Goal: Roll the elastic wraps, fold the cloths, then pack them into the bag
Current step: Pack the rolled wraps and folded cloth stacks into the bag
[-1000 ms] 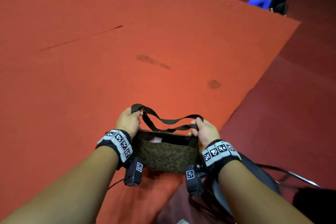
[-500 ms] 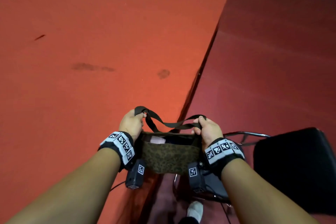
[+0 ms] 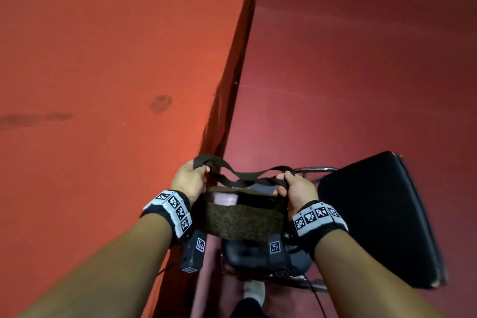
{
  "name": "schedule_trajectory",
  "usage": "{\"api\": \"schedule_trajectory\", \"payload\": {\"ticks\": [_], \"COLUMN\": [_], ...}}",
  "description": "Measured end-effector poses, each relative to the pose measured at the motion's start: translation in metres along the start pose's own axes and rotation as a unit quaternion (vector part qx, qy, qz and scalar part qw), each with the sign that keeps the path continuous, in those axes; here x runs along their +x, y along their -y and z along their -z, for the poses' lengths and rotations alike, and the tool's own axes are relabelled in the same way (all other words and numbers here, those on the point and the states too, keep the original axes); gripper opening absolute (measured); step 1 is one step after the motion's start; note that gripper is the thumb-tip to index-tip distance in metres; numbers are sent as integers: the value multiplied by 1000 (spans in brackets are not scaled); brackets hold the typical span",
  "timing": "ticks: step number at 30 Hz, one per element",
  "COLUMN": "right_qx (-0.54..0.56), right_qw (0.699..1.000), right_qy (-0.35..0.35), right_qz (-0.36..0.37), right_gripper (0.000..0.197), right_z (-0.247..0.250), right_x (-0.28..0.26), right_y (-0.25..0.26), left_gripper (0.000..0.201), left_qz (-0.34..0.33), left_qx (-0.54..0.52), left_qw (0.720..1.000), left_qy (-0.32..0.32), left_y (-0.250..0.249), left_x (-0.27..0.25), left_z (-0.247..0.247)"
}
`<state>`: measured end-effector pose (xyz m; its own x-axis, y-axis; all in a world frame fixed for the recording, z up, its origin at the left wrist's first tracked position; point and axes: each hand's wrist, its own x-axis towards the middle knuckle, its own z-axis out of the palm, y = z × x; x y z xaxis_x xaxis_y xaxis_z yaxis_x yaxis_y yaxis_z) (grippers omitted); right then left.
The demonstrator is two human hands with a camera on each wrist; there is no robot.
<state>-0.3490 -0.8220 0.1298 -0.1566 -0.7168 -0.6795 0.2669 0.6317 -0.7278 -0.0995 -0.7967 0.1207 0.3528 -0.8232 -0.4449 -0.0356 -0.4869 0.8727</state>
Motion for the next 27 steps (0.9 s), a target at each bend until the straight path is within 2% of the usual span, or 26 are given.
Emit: {"api": "schedule_trajectory", "payload": {"ticks": [6, 9, 16, 22, 27], "right_qx": [38, 64, 87, 70, 38], "right_qw": [997, 993, 978, 967, 962], "right_qy": [-54, -77, -148, -177, -173], "right_qz": [-37, -60, -116, -169, -209], "right_gripper": [20, 20, 23, 18, 14], "right_z": [56, 83, 134, 164, 181], "right_x": [47, 66, 103, 117, 119], "right_y": [14, 16, -6, -27, -49], "left_gripper": [25, 24, 20, 23, 22], "left_qz": [43, 43, 76, 64, 45], "left_qx": [41, 86, 175, 218, 265], "left_qw": [997, 993, 978, 966, 948], "left_qy": [53, 69, 89, 126, 171], "left_y": [-2, -4, 10, 30, 14], "left_x": [35, 49, 73, 84, 67], "left_z": [-81, -117, -192, -249, -275]}}
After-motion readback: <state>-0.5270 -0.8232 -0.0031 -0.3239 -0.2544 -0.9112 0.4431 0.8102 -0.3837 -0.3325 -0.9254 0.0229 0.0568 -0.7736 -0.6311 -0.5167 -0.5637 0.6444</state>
